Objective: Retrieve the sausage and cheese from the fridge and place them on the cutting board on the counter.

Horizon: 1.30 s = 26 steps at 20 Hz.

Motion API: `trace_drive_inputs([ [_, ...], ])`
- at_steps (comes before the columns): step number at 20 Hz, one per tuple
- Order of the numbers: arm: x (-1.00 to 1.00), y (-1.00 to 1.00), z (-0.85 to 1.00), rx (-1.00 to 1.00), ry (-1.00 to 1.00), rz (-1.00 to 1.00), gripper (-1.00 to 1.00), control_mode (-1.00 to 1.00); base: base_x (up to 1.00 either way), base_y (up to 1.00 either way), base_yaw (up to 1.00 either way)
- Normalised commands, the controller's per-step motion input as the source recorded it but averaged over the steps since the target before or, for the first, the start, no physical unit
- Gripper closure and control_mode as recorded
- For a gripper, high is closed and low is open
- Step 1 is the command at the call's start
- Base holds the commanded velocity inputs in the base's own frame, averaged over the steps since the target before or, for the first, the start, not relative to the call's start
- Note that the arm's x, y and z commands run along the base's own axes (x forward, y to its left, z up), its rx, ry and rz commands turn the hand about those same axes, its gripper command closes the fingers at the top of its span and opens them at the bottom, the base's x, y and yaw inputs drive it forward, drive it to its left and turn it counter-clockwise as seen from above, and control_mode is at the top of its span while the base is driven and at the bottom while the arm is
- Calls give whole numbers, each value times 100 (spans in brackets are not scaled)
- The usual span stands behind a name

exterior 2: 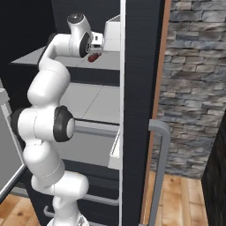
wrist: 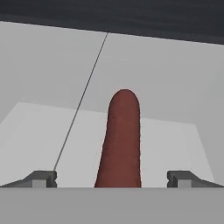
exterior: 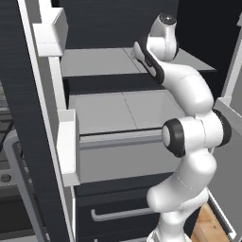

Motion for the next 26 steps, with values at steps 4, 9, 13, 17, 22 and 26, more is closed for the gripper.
trace_drive_inputs([
  [4,9,-5,-29,8,0,0,-100,-100,0,0,0],
  [9,6,0,-27,7,0,0,-100,-100,0,0,0],
  [13,2,1,-25,1,0,0,-100,-100,0,0,0],
  [17,0,12,-35,0,2,0,100,-100,0,0,0],
  [22,0,5,-42,0,4,0,100,-100,0,0,0],
  [26,-6,0,-36,0,0,0,100,-100,0,0,0],
])
